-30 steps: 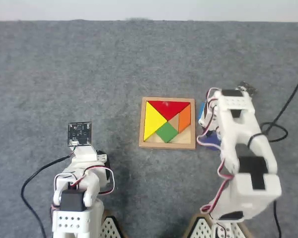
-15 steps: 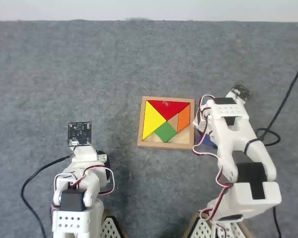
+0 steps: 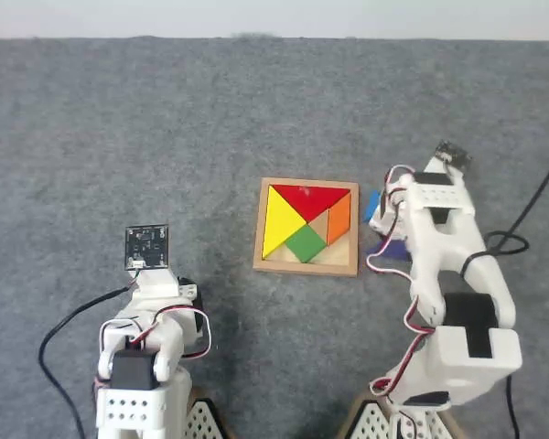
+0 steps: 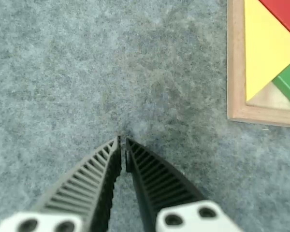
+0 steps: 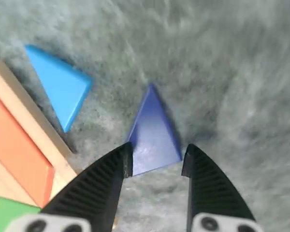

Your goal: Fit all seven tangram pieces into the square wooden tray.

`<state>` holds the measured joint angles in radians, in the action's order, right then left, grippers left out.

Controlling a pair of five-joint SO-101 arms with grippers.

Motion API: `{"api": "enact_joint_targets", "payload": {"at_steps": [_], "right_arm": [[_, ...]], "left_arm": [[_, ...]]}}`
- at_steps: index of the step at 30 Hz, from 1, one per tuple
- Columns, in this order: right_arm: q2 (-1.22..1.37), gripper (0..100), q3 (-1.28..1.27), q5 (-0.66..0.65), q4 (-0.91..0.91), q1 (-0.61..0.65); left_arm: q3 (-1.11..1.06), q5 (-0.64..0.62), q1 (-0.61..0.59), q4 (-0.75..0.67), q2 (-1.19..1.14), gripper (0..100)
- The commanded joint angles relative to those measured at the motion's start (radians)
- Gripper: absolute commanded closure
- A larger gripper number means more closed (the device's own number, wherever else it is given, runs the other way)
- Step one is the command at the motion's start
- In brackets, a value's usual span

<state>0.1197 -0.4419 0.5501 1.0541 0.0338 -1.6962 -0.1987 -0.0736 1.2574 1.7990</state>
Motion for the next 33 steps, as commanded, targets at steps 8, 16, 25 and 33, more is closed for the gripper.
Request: {"api": "enact_joint_targets", "payload": {"at_steps": [8, 16, 25, 33], "right_arm": [[-0.008, 83.2, 0.178, -0.391, 0.097, -0.038], [0.013, 83.1, 0.13, -0.037, 0.11, 0.056], [0.128, 73.8, 0.173, 0.037, 0.09, 0.022], [0.2, 77.2, 0.212, 0.031, 0.094, 0.013]], "left_arm": [[0.013, 0.015, -0.006, 0.005, 0.02, 99], [0.013, 0.015, -0.006, 0.005, 0.02, 99], [0.013, 0.015, -0.006, 0.005, 0.02, 99], [0.013, 0.015, -0.006, 0.005, 0.02, 99]]}}
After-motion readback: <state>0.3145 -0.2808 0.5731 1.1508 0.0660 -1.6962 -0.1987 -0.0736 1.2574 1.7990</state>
